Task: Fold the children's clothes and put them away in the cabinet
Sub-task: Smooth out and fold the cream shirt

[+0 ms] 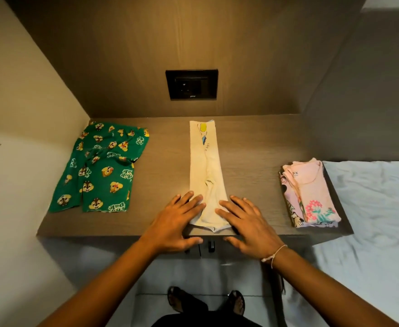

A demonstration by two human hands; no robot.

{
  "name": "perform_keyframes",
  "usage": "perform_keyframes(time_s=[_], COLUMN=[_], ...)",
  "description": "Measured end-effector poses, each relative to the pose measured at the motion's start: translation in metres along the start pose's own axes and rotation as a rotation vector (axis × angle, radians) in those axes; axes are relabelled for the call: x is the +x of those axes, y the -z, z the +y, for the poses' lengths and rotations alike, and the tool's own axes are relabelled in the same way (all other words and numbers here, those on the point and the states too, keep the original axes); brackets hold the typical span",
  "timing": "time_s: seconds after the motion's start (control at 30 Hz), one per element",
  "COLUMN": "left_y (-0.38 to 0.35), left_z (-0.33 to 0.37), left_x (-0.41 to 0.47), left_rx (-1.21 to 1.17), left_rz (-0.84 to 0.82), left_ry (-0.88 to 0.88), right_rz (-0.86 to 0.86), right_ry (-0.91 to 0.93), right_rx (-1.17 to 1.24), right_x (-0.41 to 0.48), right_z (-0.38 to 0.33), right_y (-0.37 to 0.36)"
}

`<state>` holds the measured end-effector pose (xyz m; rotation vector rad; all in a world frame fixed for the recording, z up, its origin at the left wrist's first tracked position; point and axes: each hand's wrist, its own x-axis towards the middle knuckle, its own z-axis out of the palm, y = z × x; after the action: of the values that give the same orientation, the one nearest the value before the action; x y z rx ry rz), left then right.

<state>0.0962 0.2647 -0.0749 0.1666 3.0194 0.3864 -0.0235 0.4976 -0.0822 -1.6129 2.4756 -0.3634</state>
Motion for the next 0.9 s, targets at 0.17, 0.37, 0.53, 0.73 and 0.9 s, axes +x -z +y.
perform_keyframes(time_s=[0.17,0.37,0.53,0.73,0.9], left_y=[-0.023,-0.019,0.04,0.075,0.071], left_z=[0.029,0.066,0.063,-0.004,-0.052], left_x=[-0.023,-0.048,-0.025,0.059,0.117], left_rx=[-0.081,-0.618,-1.156,-1.025,-0.822], left_rz=[0.318,0.556,0.462,0.363,0.212], left_ry=[-0.003,0.342,0.489,0.688,0.832], right_rz=[0.268,0.353,0.328,0.233,0.115], right_ry=[0.028,-0.143,-0.229,-0.409,-0.52], right_rx=[0.099,0.473,0.707,0.535,0.488], right_x=[-0.02,-0.046,-0.016,0.099,0.164], right_z=[-0.014,-0.041,-0.036,0.014,0.05], right_y=[-0.012,0.008,0.07,0.096,0.075])
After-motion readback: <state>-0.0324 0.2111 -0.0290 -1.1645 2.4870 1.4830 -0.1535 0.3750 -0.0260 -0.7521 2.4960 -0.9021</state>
